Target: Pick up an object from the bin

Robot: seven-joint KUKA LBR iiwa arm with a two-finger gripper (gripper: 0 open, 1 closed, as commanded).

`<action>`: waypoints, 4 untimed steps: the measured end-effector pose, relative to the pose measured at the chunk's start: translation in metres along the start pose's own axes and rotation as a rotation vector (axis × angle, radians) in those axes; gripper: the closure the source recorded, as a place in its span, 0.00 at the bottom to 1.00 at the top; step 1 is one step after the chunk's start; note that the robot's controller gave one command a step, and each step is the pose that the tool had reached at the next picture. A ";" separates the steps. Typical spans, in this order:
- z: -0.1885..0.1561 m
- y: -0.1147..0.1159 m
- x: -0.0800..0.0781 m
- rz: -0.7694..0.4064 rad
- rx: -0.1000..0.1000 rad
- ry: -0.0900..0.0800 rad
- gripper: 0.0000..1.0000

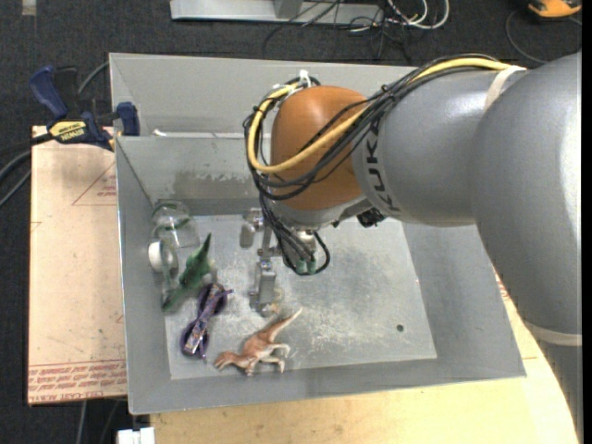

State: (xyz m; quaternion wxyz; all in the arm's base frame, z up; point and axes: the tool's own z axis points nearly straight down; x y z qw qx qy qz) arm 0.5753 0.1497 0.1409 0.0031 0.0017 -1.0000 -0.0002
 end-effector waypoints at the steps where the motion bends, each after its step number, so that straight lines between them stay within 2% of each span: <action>1: -0.005 -0.001 -0.002 0.004 -0.001 -0.007 0.00; 2: 0.020 -0.043 0.021 -0.071 0.000 0.000 0.00; 3: 0.048 -0.033 0.054 0.012 -0.002 -0.007 0.00; 4: 0.067 -0.049 0.039 -0.149 -0.002 0.010 1.00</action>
Offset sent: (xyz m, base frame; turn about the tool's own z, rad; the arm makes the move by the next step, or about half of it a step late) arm -0.0216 -0.0445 -0.0203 -0.0740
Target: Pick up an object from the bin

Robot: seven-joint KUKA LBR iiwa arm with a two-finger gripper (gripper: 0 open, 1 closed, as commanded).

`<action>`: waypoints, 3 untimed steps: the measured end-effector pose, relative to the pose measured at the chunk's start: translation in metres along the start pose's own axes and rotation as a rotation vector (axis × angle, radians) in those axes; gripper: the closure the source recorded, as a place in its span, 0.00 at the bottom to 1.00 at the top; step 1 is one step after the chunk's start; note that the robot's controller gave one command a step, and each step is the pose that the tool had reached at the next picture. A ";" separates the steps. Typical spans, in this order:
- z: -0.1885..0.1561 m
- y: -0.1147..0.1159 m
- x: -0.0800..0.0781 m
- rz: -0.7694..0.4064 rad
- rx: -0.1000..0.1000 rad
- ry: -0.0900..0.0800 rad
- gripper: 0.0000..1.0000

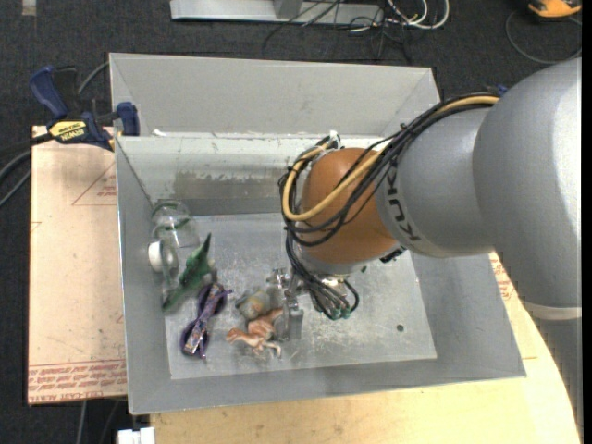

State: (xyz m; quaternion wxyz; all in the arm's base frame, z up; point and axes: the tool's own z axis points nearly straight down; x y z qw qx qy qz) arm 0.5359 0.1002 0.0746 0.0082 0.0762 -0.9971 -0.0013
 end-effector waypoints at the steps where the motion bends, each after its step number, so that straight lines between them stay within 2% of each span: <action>1: 0.002 -0.002 -0.002 0.003 0.001 -0.014 1.00; 2: -0.141 0.000 -0.007 -0.041 -0.001 -0.006 0.00; 3: -0.140 0.000 -0.006 -0.040 -0.001 -0.003 0.00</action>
Offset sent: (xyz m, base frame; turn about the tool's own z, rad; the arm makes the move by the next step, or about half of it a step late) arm 0.0074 0.0000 0.1397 -0.0423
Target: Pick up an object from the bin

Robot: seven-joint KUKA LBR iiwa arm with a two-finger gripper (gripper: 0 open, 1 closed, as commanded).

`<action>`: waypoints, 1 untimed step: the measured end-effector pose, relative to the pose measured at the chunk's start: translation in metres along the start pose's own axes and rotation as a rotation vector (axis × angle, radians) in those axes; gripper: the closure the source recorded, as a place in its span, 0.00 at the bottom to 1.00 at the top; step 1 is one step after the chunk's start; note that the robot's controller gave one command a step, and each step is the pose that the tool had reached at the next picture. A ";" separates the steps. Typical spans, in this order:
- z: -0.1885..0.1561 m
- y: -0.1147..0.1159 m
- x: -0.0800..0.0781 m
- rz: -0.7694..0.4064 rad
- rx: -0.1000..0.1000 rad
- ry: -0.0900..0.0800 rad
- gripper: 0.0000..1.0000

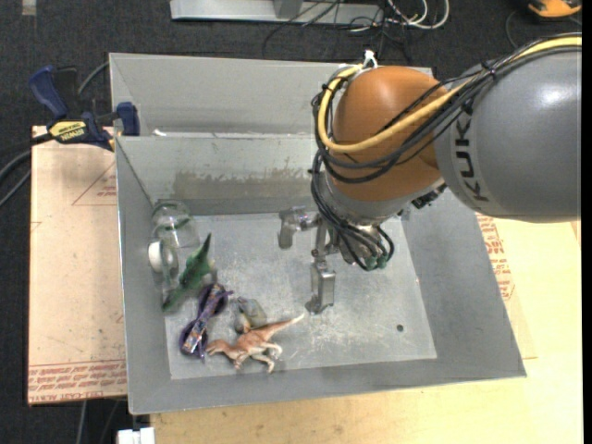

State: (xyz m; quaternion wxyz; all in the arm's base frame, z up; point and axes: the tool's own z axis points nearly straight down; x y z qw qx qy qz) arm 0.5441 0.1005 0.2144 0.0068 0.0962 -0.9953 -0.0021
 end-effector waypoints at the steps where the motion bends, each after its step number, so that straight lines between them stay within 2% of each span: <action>1: 0.070 0.037 0.025 -0.096 -0.002 0.002 0.00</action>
Offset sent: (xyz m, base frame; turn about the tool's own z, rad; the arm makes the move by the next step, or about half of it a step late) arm -0.0433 0.0429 -0.0793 -0.0362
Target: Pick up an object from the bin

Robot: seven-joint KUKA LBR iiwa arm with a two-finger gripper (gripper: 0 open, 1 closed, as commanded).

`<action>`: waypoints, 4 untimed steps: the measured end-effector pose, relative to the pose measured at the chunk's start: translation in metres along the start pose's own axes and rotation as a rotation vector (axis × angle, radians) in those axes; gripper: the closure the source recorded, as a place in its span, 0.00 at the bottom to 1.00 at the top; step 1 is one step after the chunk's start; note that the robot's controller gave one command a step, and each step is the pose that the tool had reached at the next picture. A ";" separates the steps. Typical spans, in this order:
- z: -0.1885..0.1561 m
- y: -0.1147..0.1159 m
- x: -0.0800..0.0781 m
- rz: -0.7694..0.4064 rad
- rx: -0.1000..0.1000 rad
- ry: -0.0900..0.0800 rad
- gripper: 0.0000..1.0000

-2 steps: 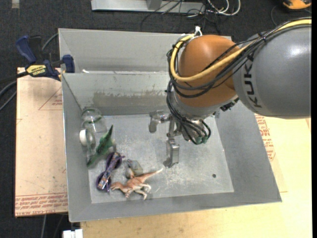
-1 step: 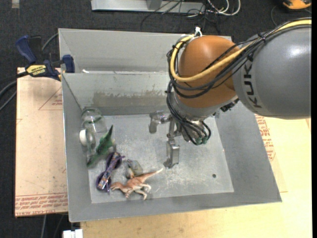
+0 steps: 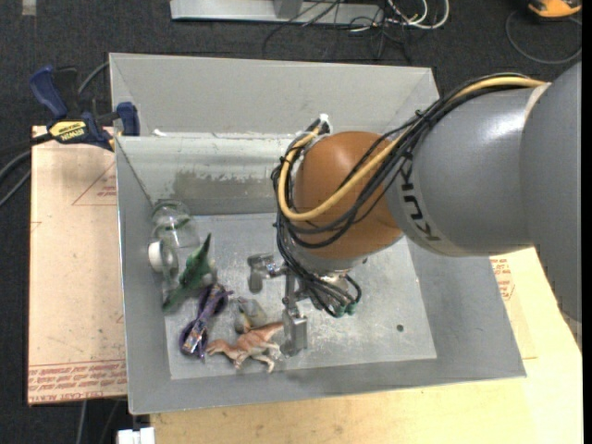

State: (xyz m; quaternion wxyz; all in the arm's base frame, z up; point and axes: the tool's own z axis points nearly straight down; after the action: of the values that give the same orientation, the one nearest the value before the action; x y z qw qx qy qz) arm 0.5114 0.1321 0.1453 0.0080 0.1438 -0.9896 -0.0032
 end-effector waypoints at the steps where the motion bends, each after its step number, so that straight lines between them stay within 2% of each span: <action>1: 0.011 0.015 0.006 0.058 0.000 -0.003 0.00; 2: 0.056 0.015 0.016 -0.390 0.000 -0.009 0.00; 3: 0.075 0.035 -0.015 -0.638 0.000 -0.005 1.00; 4: 0.075 0.035 -0.015 -0.637 0.000 -0.005 1.00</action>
Offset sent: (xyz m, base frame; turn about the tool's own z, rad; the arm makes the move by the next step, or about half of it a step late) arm -0.0279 0.0078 -0.0753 -0.4892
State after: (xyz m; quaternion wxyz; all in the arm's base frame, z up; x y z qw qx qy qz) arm 0.5147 0.1704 0.0704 0.0043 0.4466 -0.8947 -0.0058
